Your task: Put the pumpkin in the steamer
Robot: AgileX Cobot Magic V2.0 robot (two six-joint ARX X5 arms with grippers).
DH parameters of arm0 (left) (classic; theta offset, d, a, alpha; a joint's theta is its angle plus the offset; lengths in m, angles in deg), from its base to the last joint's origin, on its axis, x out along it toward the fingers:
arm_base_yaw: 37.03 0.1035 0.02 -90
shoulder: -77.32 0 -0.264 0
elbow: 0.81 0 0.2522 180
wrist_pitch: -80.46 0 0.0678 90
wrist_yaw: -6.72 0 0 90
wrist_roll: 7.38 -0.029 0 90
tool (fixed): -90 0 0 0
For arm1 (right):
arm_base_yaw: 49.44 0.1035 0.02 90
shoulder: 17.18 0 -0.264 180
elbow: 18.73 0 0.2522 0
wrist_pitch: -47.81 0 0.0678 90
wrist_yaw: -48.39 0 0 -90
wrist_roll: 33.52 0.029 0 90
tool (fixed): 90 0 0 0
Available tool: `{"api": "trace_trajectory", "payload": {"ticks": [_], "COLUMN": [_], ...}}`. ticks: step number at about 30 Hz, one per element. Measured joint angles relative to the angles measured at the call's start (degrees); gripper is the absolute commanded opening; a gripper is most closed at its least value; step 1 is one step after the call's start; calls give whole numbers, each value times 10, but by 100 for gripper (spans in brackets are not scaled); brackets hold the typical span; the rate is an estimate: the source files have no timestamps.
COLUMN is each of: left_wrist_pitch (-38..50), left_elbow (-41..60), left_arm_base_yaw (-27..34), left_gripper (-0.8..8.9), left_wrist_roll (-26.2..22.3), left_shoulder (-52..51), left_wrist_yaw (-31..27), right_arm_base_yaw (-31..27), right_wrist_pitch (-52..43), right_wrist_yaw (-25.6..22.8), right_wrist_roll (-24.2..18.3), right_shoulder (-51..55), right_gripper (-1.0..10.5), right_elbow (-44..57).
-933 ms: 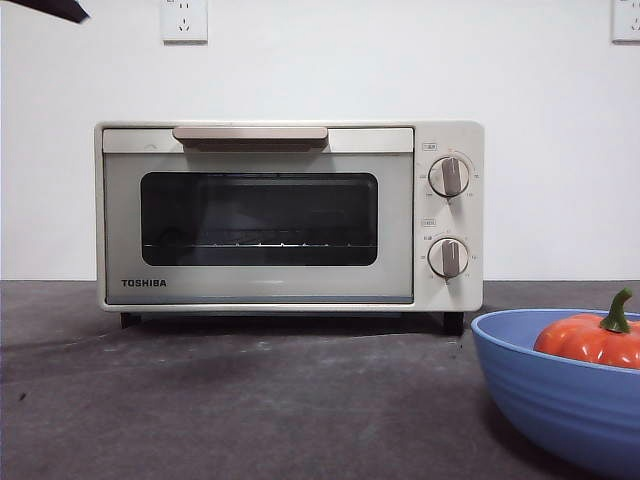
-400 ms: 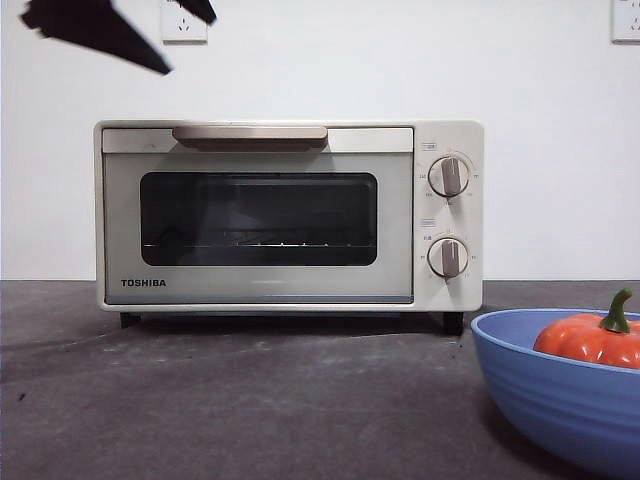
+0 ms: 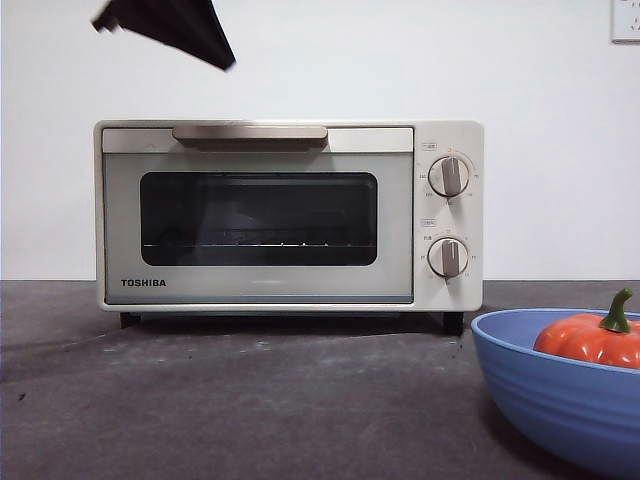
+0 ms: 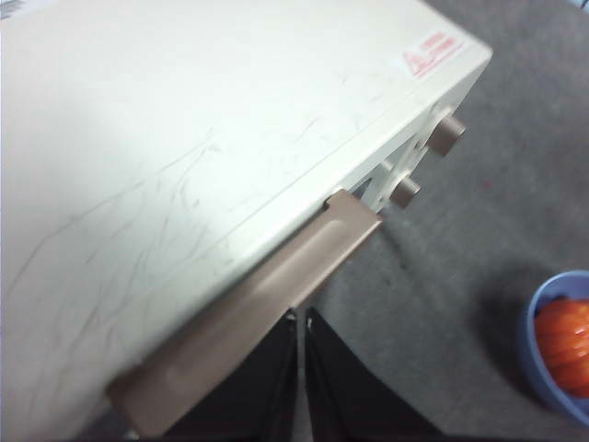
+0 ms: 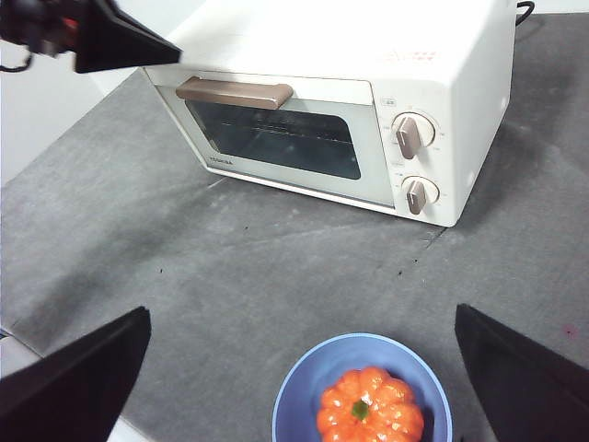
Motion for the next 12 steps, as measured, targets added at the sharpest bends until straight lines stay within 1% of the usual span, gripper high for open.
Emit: {"api": "trace_trajectory", "payload": {"ticks": [3,12], "left_wrist_pitch": [0,6], "left_elbow": [-19,-37], "left_arm_base_yaw": [-2,-2], "left_gripper": [14,14], "left_wrist_roll": [-21,-42], "left_shoulder": [34,92], "left_wrist_yaw": [-1,-1], "right_arm_base_yaw": [0,0], "right_wrist_pitch": [-3,-3], "right_wrist_yaw": [0,0], "right_wrist_roll": [0,0], "right_shoulder": [0,0], "right_gripper": [575,575], "right_elbow": [0,0]}}
